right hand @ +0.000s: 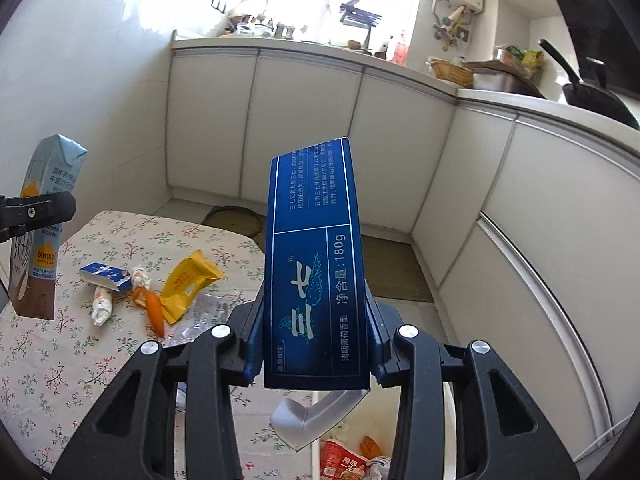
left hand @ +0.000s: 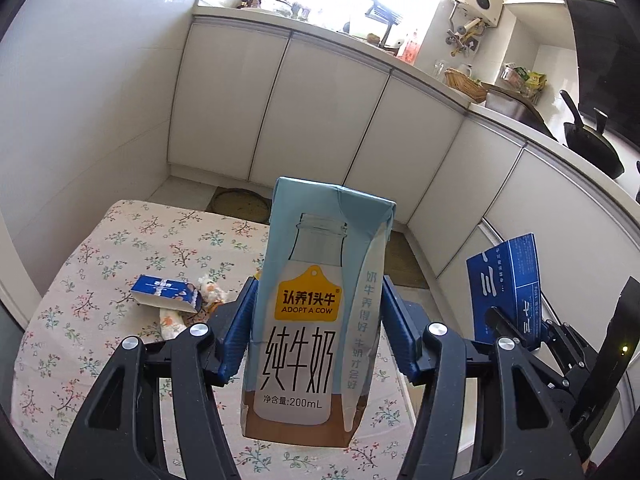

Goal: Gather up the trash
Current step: 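Drop the toothpaste box into the bin with right tool while left tool holds carton, then lower the milk carton into the bin and open the left tool, then move both tools back over the table toward the remaining trash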

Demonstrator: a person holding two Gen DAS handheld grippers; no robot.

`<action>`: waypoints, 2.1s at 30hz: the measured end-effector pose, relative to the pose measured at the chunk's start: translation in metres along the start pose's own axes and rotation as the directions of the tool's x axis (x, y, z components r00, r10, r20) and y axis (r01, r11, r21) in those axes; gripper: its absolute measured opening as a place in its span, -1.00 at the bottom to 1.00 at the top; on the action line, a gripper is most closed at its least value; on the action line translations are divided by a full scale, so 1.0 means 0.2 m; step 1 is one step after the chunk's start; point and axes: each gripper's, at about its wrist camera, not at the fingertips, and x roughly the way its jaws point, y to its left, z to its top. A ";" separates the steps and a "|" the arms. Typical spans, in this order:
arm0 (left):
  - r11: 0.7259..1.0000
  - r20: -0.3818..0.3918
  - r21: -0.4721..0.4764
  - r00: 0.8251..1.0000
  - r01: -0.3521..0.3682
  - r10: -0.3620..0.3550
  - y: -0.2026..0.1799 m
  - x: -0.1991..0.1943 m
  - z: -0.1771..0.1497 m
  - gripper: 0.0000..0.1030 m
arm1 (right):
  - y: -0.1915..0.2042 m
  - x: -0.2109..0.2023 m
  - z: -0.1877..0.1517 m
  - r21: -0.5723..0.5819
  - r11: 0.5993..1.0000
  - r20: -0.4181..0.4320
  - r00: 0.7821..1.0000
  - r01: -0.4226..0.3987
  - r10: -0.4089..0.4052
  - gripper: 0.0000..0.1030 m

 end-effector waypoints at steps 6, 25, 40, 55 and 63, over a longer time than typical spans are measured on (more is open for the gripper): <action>0.999 -0.001 0.019 1.000 0.027 -0.027 -0.12 0.04 -0.03 0.10 | -0.23 -0.01 -0.08 0.096 0.992 -0.022 0.996 0.083 -0.081 -0.22; 0.986 -0.079 0.106 0.989 0.132 -0.124 -0.57 0.26 -0.18 0.10 | -0.64 0.05 -0.37 0.199 0.963 -0.177 0.974 0.179 -0.145 -0.18; 0.958 -0.170 0.161 0.962 0.239 -0.212 -0.90 0.46 -0.33 0.11 | -0.91 0.01 -0.49 0.267 0.922 -0.229 0.948 0.280 -0.221 0.47; 0.926 -0.307 0.189 0.915 0.327 -0.260 -1.08 0.68 -0.52 0.13 | -1.07 0.00 -0.58 0.294 0.865 -0.281 0.902 0.407 -0.328 0.59; 0.934 -0.312 0.191 0.921 0.303 -0.235 -1.07 0.70 -0.53 0.29 | -1.05 -0.01 -0.56 0.296 0.859 -0.267 0.899 0.418 -0.346 0.70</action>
